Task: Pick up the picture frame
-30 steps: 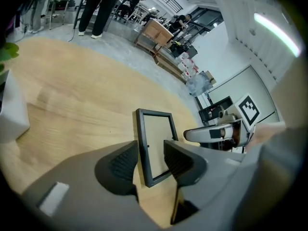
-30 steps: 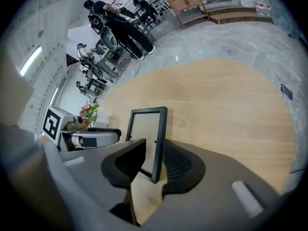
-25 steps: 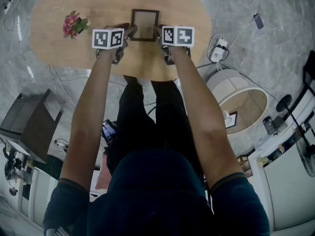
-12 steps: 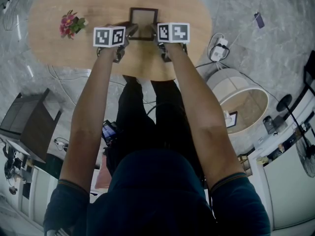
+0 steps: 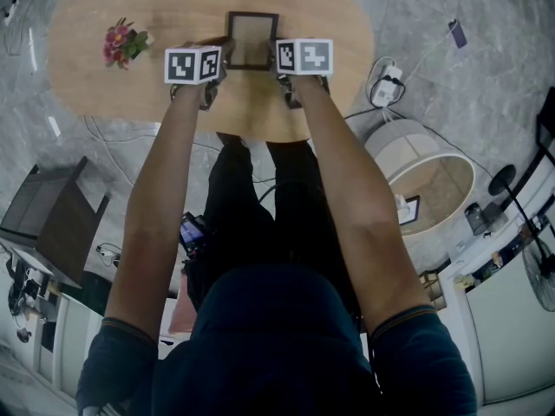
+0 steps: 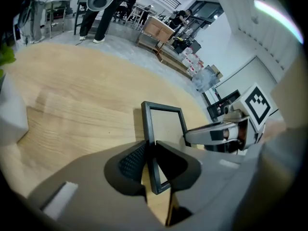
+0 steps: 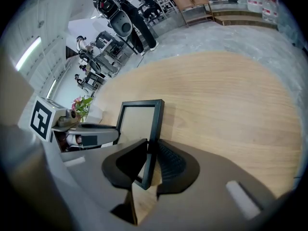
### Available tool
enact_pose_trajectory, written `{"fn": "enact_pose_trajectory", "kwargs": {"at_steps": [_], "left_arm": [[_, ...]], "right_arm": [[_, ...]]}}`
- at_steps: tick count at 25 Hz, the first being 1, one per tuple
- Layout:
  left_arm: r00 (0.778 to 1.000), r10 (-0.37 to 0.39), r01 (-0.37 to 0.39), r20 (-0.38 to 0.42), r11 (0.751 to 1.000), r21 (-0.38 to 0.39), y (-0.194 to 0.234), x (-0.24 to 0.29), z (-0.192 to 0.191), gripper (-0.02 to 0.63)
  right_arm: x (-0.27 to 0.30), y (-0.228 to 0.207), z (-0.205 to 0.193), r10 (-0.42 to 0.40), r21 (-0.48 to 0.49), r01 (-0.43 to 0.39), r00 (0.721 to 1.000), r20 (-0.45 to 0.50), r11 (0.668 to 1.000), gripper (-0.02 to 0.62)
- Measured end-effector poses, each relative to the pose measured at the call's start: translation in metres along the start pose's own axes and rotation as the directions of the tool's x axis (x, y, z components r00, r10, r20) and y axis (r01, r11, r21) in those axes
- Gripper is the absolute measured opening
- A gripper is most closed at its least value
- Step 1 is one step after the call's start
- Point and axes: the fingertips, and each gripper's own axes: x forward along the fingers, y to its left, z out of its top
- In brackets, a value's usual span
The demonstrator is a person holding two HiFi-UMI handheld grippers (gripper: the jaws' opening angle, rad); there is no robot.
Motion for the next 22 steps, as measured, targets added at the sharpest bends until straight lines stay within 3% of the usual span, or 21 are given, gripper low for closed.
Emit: {"fn": "enact_pose_trajectory", "kwargs": {"at_steps": [12, 22], "left_arm": [[0.994, 0.025, -0.038, 0.103, 0.991, 0.129, -0.034, -0.051, 0.051, 0.058], [0.964, 0.012, -0.069, 0.265, 0.976, 0.205, -0.074, -0.142, 0.110, 0.058]], "right_arm": [[-0.056, 0.027, 0.038, -0.019, -0.042, 0.026, 0.988, 0.152, 0.999, 0.070], [-0.141, 0.088, 0.090, 0.018, -0.119, 0.023, 0.943, 0.333, 0.993, 0.067]]}}
